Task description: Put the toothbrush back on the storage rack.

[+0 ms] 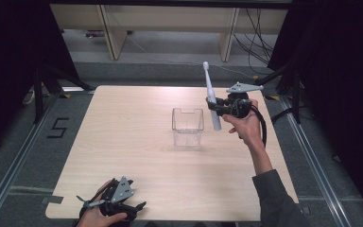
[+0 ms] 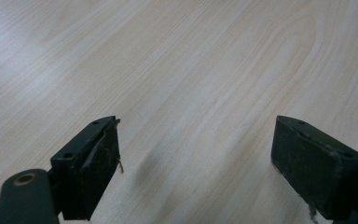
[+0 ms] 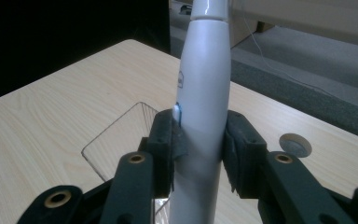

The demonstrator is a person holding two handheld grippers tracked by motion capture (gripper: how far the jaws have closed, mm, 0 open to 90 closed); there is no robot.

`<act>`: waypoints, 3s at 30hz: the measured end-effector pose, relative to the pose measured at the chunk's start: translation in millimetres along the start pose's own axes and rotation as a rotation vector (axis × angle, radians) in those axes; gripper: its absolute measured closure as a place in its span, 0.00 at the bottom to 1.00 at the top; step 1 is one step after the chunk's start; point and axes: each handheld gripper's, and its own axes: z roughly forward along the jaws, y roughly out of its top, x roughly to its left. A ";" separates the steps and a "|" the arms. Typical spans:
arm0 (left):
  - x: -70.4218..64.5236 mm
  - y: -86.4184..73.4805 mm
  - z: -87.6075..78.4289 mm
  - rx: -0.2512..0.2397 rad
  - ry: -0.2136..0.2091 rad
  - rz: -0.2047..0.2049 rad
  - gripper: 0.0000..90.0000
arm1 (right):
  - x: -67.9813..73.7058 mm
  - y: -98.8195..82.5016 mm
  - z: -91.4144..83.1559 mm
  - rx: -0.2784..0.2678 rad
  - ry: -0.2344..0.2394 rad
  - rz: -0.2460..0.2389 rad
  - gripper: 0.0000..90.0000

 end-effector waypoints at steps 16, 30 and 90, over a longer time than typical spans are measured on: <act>0.5 0.3 -1.4 -0.004 0.001 0.001 0.17 | 17.0 20.9 27.0 0.007 0.073 -0.004 0.74; -0.4 0.7 -1.5 -0.004 -0.006 0.000 0.17 | 28.6 22.9 62.6 0.042 0.120 -0.020 0.74; -0.9 1.8 -3.2 -0.015 -0.012 0.006 0.17 | 43.5 -9.5 128.7 0.474 0.077 -0.182 0.65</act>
